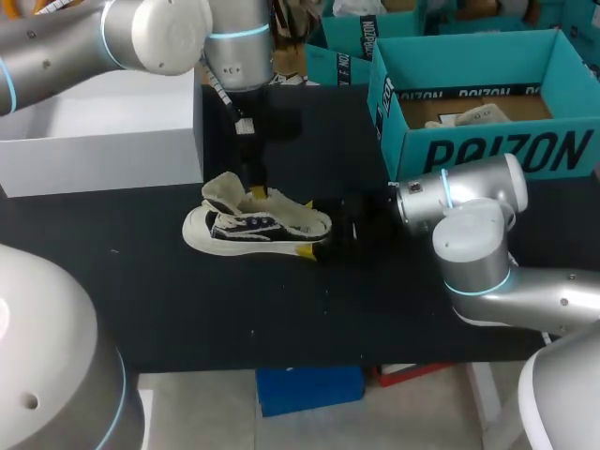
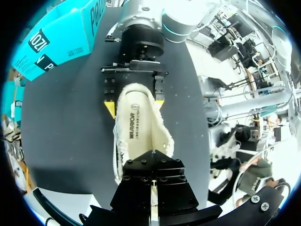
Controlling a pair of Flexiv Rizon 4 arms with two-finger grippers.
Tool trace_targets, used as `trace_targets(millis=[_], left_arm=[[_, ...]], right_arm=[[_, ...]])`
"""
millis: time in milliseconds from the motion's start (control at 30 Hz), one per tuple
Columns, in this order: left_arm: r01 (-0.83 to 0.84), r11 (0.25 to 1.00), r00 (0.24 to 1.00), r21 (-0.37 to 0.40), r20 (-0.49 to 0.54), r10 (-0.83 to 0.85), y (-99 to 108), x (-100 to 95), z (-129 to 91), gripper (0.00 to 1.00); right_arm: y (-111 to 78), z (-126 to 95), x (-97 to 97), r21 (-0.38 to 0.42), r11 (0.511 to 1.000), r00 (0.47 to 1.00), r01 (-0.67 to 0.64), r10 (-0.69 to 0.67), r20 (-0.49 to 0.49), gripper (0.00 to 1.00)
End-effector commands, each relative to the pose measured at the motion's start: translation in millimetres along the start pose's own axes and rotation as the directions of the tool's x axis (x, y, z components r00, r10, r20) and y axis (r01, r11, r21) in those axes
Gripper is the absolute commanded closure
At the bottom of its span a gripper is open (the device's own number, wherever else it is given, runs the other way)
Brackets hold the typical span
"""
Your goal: Take the shoe out of the shoebox, open the shoe tongue, remove and reinsert the insole, then place the shoe into the shoebox
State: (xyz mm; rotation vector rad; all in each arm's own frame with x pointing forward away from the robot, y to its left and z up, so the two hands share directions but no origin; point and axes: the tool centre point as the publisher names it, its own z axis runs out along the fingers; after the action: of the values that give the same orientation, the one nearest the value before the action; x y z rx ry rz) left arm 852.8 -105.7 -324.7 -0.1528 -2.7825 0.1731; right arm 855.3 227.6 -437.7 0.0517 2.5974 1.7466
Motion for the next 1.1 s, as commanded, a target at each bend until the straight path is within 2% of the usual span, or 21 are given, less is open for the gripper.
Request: trace_targets(millis=[33,767,1100], left_arm=[[-0.007,1.000,1.000,0.011,-0.018,0.007,1.5,-6.3,9.4,1.00],[0.011,1.000,0.999,-0.024,-0.036,-0.012,-4.1,3.3,44.1,1.00],[0.021,1.000,0.998,-0.022,-0.054,-0.023,-2.4,1.4,59.6,1.00]], right_arm=[[-7.1,3.2,-0.3,0.001,1.000,1.000,-0.002,0.002,0.001,1.00],[-7.1,3.2,-0.3,0.001,1.000,1.000,-0.002,0.002,0.001,1.00],[-7.1,3.2,-0.3,0.001,1.000,1.000,-0.002,0.002,0.001,1.00]])
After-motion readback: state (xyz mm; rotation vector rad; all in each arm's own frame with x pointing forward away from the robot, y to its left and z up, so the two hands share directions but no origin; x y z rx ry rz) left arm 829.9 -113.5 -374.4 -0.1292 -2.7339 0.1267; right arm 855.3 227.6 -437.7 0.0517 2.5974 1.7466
